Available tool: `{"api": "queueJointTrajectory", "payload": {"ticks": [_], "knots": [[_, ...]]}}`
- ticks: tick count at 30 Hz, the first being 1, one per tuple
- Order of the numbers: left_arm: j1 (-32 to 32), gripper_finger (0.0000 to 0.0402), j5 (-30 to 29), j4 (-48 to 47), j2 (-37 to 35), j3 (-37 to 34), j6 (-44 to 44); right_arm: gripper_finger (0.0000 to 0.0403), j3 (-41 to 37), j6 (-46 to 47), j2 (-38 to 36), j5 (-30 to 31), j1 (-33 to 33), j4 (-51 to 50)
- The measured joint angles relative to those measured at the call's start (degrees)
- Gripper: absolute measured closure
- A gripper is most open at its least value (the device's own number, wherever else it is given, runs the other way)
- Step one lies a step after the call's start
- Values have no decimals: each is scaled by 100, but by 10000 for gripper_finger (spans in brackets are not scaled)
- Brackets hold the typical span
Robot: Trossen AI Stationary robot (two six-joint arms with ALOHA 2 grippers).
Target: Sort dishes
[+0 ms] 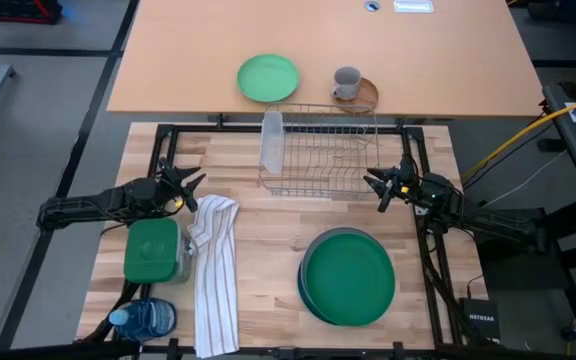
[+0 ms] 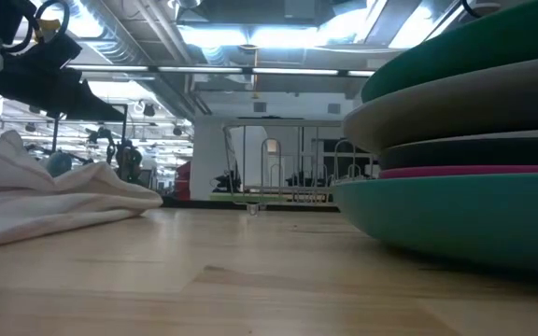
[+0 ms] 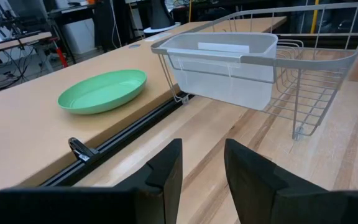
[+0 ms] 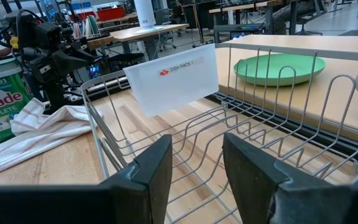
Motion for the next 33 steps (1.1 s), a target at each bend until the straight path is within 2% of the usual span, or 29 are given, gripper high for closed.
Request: {"api": "queueJointTrajectory", "payload": {"ticks": [6,12,17,25,29,33], "knots": [[1,293,2,0,2,2,-32,255,-13,11,4,0,-1,110],[1,293,0,4,1,0,-762,255,-13,11,4,-12,1,121],[1,293,2,2,0,0,-526,255,-13,155,4,-82,1,248],[2,293,2,17,2,0,-481,255,112,629,4,-1127,1,1153],[1,293,2,17,2,0,-487,255,670,683,11,-1660,1,592],[0,293,1,17,0,0,-491,255,1468,1060,149,-1976,1,-434]]}}
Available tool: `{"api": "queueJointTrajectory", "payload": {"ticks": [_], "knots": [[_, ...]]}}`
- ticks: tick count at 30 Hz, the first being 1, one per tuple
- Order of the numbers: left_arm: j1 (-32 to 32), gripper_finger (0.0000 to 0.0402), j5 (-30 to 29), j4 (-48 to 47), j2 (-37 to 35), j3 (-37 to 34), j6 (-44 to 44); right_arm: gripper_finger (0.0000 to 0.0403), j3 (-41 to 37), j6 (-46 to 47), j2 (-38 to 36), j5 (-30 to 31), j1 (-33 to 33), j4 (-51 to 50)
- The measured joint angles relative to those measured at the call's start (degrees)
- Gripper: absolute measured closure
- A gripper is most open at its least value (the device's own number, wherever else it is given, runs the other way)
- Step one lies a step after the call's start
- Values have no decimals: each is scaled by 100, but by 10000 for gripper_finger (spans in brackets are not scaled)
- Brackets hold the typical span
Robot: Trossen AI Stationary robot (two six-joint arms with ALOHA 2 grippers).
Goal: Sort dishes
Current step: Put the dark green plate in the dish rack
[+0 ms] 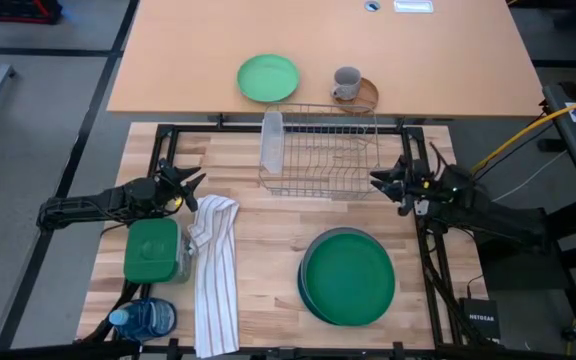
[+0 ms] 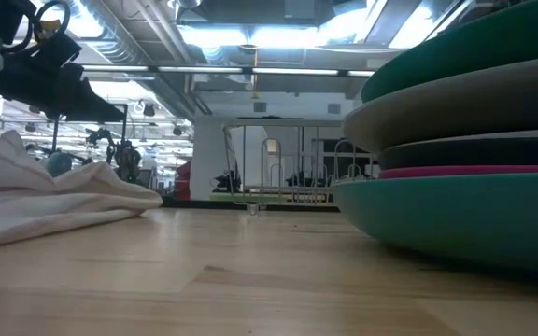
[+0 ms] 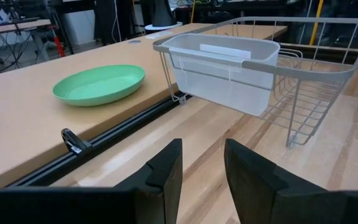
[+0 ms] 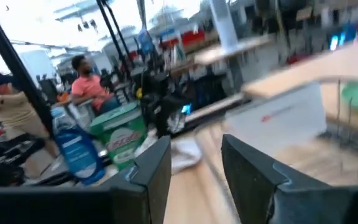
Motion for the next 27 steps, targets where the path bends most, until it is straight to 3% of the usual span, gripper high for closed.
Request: {"api": "queueJointTrajectory", "payload": {"ticks": [5,11,20,27], "knots": [[1,293,-1,0,2,0,-1,255,1131,612,514,-286,0,-1748],[1,293,1,0,1,0,-1,255,2028,1558,1438,-1285,0,-2999],[0,293,1,-2,1,0,-1,255,2175,2078,2972,-2484,2,-3858],[0,293,1,-2,1,0,-3,255,2175,1540,3962,-2622,4,-4464]]}}
